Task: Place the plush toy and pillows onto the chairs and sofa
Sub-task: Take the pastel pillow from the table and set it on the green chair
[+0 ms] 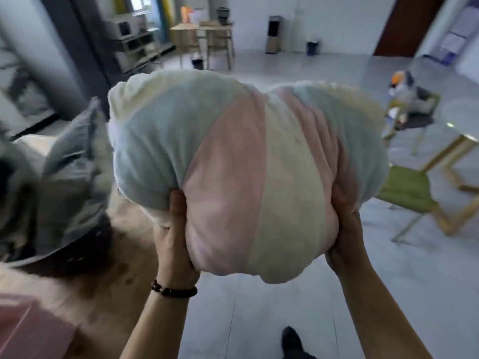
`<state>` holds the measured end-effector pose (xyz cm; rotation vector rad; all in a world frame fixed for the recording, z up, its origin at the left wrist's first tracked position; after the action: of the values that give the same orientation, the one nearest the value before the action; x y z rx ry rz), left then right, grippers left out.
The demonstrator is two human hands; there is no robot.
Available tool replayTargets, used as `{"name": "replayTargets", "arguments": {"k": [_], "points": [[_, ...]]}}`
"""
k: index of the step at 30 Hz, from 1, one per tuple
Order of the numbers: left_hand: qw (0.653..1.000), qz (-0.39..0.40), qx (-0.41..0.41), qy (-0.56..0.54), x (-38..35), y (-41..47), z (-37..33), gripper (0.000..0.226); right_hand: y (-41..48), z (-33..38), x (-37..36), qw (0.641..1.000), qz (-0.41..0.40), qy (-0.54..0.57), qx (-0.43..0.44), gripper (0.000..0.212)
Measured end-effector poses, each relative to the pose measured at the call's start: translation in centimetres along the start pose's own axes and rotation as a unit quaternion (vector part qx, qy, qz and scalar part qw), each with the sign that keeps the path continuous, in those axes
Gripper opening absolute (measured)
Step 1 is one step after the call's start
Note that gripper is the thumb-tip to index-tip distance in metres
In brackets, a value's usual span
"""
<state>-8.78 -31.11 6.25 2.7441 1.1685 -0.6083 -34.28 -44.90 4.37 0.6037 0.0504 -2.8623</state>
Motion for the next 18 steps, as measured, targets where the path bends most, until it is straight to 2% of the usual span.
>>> {"name": "replayTargets", "arguments": {"k": [2, 5, 7, 11, 15, 18], "points": [[0.999, 0.04, -0.002, -0.004, -4.5, -0.1, 2.4, 0.089, 1.0, 1.2, 4.8, 0.999, -0.034, -0.005, -0.01, 0.11], [0.995, 0.098, 0.003, 0.034, -13.2, -0.3, 6.7, 0.079, 3.1, 1.4, 13.5, 0.995, -0.068, -0.035, -0.062, 0.109], [0.994, 0.107, 0.013, 0.03, -18.5, -0.6, 9.8, 0.069, 4.5, 1.7, 19.3, 0.99, -0.096, -0.051, -0.093, 0.108], [0.99, 0.089, 0.091, 0.054, -28.6, -0.7, 16.9, 0.055, 6.8, 2.6, 30.4, 0.98, -0.141, -0.063, -0.126, 0.107], [0.981, 0.137, 0.117, 0.07, -38.2, -1.1, 22.5, 0.06, 8.6, 4.9, 39.6, 0.966, -0.216, -0.063, -0.13, 0.113], [0.974, 0.179, 0.117, 0.071, -44.6, -0.1, 26.8, 0.065, 10.5, 5.6, 45.6, 0.951, -0.27, -0.071, -0.134, 0.105]]}}
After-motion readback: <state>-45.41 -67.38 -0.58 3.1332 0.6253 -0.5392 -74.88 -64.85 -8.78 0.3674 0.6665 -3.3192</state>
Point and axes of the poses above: each hand's wrist, its own y-axis towards the middle knuckle, its own x-axis out of the back of the hand, z = x × y, the point moved 8 cm from there along y, towards the middle knuckle, and after that the axes turned 4 degrees about z, right-handed, at the moved point
